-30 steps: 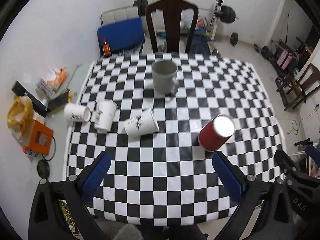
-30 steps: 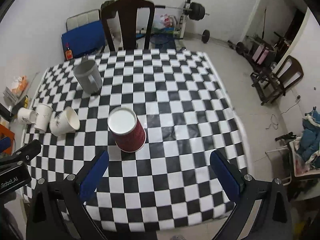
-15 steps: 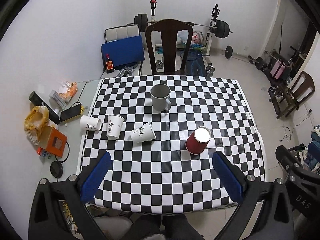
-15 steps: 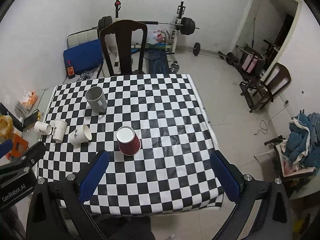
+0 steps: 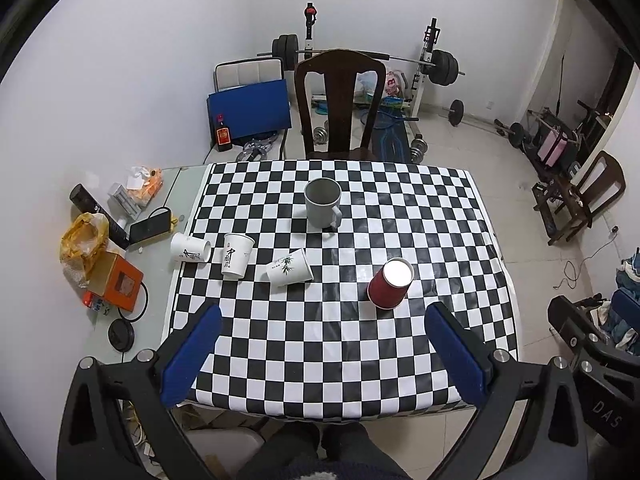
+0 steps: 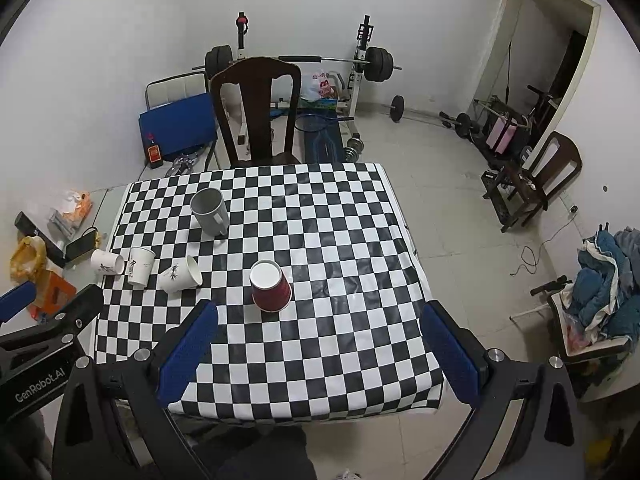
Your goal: Flip cup upside down
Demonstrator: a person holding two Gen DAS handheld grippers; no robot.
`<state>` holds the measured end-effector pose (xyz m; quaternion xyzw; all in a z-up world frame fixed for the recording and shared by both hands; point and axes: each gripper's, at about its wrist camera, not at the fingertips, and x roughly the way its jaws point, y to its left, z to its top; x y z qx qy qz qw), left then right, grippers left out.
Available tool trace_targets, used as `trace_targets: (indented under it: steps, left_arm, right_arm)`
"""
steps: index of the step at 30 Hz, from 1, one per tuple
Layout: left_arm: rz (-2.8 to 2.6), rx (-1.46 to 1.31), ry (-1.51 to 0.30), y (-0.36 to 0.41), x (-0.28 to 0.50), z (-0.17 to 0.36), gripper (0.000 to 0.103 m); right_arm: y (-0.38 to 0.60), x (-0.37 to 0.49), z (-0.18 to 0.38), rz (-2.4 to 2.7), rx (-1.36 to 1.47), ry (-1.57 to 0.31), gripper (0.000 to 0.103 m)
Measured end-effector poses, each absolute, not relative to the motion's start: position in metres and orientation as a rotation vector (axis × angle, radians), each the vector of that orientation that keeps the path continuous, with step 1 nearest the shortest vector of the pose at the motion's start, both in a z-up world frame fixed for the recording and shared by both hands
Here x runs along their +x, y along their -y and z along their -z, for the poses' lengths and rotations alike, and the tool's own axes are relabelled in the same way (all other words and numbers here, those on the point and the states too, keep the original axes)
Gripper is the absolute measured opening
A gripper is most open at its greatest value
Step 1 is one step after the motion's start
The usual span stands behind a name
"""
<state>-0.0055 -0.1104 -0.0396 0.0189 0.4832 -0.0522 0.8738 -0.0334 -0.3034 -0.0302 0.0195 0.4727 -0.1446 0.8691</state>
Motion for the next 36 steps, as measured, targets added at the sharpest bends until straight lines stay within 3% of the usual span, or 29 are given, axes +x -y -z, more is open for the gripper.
trace_targets:
  steps: [36]
  left_arm:
    - [0.067,0.031,-1.048,0.105,-0.003,0.041,0.103]
  right_arm:
    - [0.302,-0.038,0.02,0.271,0.045,-1.015,0.102]
